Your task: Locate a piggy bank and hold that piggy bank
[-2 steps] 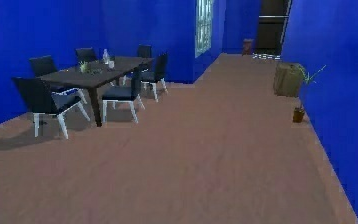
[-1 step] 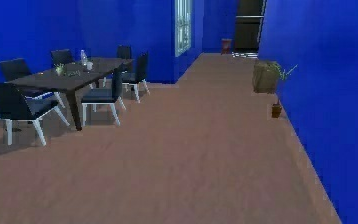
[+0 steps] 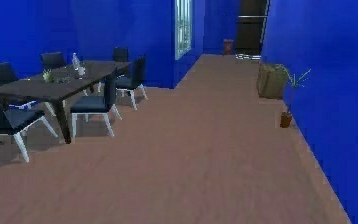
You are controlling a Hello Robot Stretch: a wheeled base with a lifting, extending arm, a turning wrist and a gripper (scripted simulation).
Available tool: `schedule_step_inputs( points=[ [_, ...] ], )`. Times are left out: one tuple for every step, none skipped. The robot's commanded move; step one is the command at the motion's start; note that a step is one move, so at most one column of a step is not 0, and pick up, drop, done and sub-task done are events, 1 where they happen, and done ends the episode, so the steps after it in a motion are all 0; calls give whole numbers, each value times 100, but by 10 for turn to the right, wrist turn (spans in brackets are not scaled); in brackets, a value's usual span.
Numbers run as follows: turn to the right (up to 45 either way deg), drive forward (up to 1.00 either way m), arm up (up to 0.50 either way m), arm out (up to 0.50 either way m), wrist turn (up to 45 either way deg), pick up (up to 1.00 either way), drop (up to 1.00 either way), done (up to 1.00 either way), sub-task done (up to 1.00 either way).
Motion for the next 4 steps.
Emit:
schedule_step_inputs(
  points=[
    [-450, 0, 0, 0, 0, 0, 0, 0, 0],
    [-270, 0, 0, 0, 0, 0, 0, 0, 0],
    [0, 65, 0, 0, 0, 0, 0, 0, 0],
    [-120, 0, 0, 0, 0, 0, 0, 0, 0]
  ],
)
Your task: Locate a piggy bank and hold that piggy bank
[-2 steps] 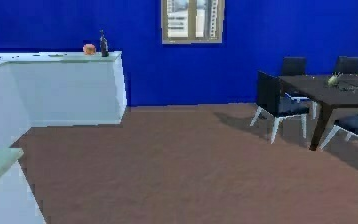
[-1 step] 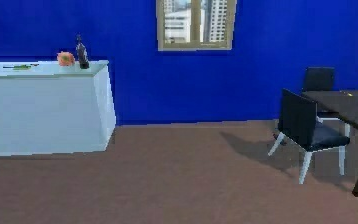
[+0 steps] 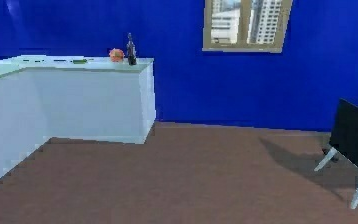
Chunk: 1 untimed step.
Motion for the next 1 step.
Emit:
schedule_step_inputs(
  points=[
    [0, 100, 0, 0, 0, 0, 0, 0, 0]
  ],
)
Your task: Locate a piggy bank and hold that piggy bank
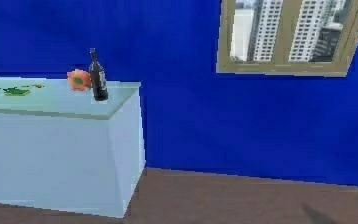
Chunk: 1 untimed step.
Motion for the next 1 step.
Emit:
schedule_step_inputs(
  points=[
    [0, 60, 0, 0, 0, 0, 0, 0, 0]
  ],
)
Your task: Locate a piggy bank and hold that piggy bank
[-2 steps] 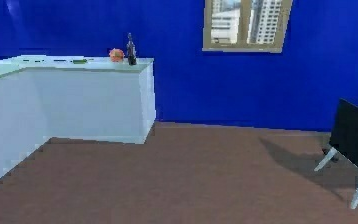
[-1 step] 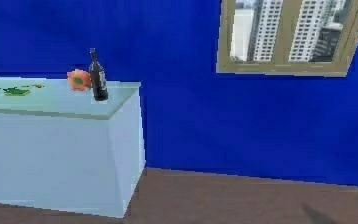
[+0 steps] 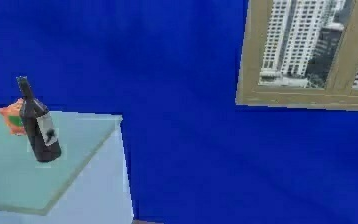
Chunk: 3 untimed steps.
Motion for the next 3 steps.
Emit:
schedule_step_inputs(
  points=[
    [-450, 0, 0, 0, 0, 0, 0, 0, 0],
    [-450, 0, 0, 0, 0, 0, 0, 0, 0],
    [-300, 0, 0, 0, 0, 0, 0, 0, 0]
  ],
)
